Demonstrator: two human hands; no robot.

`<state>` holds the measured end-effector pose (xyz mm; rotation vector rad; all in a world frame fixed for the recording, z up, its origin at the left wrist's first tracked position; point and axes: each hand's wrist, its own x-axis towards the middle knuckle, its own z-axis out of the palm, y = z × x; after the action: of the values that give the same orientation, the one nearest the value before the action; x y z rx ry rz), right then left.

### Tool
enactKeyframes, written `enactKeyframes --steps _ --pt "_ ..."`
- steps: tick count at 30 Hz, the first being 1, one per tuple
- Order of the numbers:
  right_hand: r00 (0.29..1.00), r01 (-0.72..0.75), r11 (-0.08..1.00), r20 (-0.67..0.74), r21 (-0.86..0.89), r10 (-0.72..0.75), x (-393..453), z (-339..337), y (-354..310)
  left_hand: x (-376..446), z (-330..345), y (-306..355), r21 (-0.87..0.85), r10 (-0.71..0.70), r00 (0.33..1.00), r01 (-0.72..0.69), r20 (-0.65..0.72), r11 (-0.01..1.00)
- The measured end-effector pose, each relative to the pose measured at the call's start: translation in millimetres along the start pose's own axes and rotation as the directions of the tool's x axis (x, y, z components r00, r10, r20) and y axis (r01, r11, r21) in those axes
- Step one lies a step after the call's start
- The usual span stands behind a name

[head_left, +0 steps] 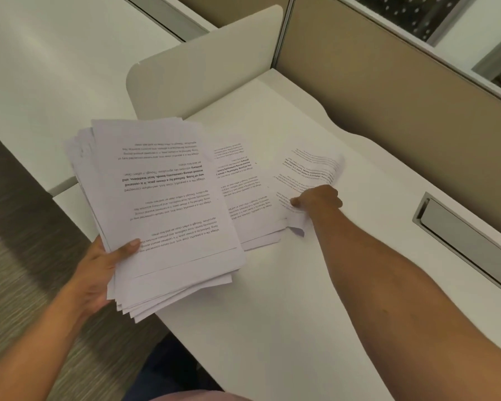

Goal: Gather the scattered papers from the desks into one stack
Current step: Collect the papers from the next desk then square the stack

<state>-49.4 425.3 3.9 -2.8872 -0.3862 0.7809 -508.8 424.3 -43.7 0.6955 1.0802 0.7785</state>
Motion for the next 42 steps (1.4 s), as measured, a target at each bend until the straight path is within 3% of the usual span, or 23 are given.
enactKeyframes --steps 3,6,9,12,14,18,21,23,25,27,29,32,35,37,40,42 --pt "0.995 -0.025 0.994 0.097 0.103 0.015 6.9 -4.0 2.1 -1.1 -3.7 -1.6 -0.014 -0.017 1.000 0.017 -0.012 1.000" --pt "0.996 -0.023 0.955 0.085 0.295 -0.002 13.9 -5.5 6.4 -1.9 -5.7 -4.0 -0.023 -0.027 1.000 0.026 -0.014 0.999" --pt "0.991 0.108 0.842 0.012 0.529 -0.135 11.7 -17.2 13.1 -2.4 -4.2 -4.9 -0.034 -0.033 0.999 0.033 -0.003 0.999" --pt "0.936 0.244 0.659 0.005 0.711 -0.352 -8.6 -43.7 9.9 -2.3 -0.9 -6.4 -0.039 -0.036 0.999 0.037 0.014 0.999" --pt "0.859 0.324 0.571 0.018 0.755 -0.511 -34.4 -65.1 -0.1 -1.6 3.2 -8.0 -0.040 -0.046 0.999 0.047 0.018 0.998" --pt "0.584 0.377 0.444 0.164 0.813 -0.795 -99.0 -94.7 -17.3 0.8 14.7 -11.6 -0.052 -0.052 0.998 0.053 0.029 0.997" --pt "0.381 0.288 0.435 0.314 0.853 -0.870 -139.7 -91.2 -27.0 2.0 27.2 -12.9 -0.045 -0.061 0.997 0.063 0.042 0.997" --pt "0.305 0.249 0.473 0.395 0.845 -0.867 -159.7 -73.4 -32.5 0.1 34.7 -12.1 -0.026 -0.053 0.997 0.055 0.061 0.998" --pt "0.343 0.265 0.543 0.449 0.797 -0.826 -173.4 -44.6 -34.4 -3.5 38.9 -10.0 -0.013 -0.053 0.994 0.055 0.094 0.998" --pt "0.498 0.333 0.633 0.439 0.699 -0.747 -181.8 -14.2 -29.8 -5.9 40.3 -8.6 -0.034 -0.058 0.993 0.062 0.103 0.998" --pt "0.630 0.500 0.692 0.330 0.521 -0.704 -187.9 11.2 -23.2 -6.7 37.8 -8.6 -0.051 -0.043 0.996 0.047 0.075 0.998" --pt "0.639 0.702 0.675 0.216 0.228 -0.738 -196.1 35.0 -18.2 -8.1 29.7 -8.1 -0.087 -0.028 0.999 0.030 0.032 0.996" --pt "0.595 0.785 0.619 0.245 0.027 -0.765 -203.8 47.5 -19.6 -11.3 19.8 -8.1 -0.112 -0.017 1.000 0.019 0.023 0.994" --pt "0.607 0.788 0.612 0.257 -0.071 -0.752 -201.7 48.6 -24.0 -13.9 11.9 -8.8 -0.132 -0.002 1.000 0.003 0.012 0.991" --pt "0.679 0.724 0.689 0.207 -0.031 -0.704 -176.6 37.7 -36.1 -16.2 -4.1 -12.1 -0.147 0.028 1.000 -0.029 -0.007 0.989" --pt "0.730 0.679 0.734 0.102 -0.004 -0.676 -149.8 32.9 -42.5 -16.9 -18.2 -14.3 -0.143 0.045 0.999 -0.047 -0.014 0.989"
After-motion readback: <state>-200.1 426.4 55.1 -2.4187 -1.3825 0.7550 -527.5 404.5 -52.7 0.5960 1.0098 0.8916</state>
